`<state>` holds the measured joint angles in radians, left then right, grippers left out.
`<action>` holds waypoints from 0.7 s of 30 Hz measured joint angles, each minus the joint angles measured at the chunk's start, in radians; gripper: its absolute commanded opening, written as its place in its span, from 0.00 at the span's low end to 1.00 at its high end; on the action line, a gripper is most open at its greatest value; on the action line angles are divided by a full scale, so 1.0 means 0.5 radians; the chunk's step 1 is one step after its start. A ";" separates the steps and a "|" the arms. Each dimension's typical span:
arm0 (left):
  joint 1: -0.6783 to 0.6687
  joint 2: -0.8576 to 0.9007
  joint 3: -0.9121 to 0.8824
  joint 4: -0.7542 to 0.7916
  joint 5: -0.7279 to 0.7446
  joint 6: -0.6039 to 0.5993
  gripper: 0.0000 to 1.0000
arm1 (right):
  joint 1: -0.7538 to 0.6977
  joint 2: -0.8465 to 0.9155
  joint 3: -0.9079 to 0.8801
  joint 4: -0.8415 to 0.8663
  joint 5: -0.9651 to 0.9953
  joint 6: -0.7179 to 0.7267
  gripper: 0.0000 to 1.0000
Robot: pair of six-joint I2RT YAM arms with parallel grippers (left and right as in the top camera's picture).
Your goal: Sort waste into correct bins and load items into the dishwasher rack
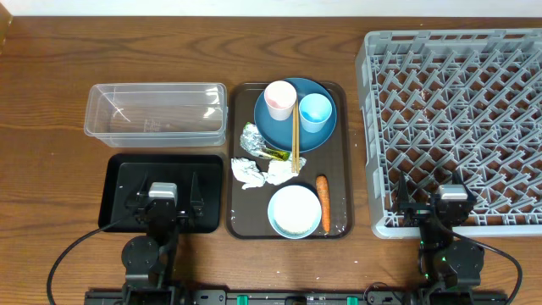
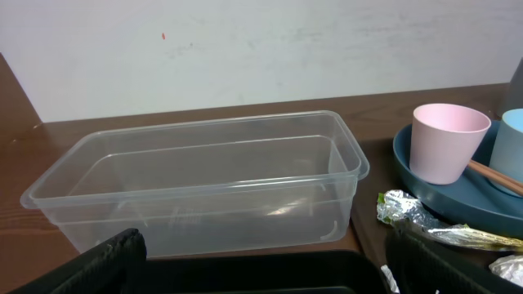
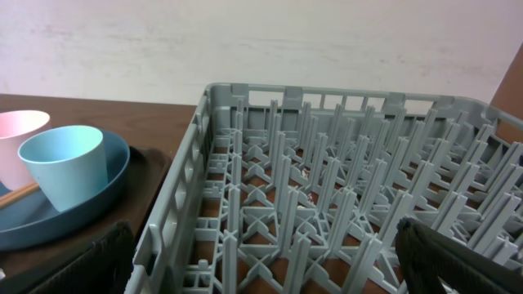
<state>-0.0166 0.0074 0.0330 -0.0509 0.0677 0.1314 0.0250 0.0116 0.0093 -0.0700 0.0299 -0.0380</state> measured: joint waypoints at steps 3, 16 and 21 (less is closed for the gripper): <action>0.000 0.000 0.000 0.000 0.000 0.000 0.95 | 0.000 0.000 0.000 0.000 0.000 0.000 0.99; 0.000 0.050 0.000 0.000 0.000 0.000 0.96 | 0.000 0.000 0.000 0.000 0.000 0.000 0.99; 0.000 0.101 0.000 0.000 0.007 -0.026 0.95 | 0.000 0.000 0.000 0.000 0.000 0.000 0.99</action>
<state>-0.0166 0.0578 0.0330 -0.0509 0.0711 0.1184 0.0250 0.0116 0.0093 -0.0700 0.0299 -0.0380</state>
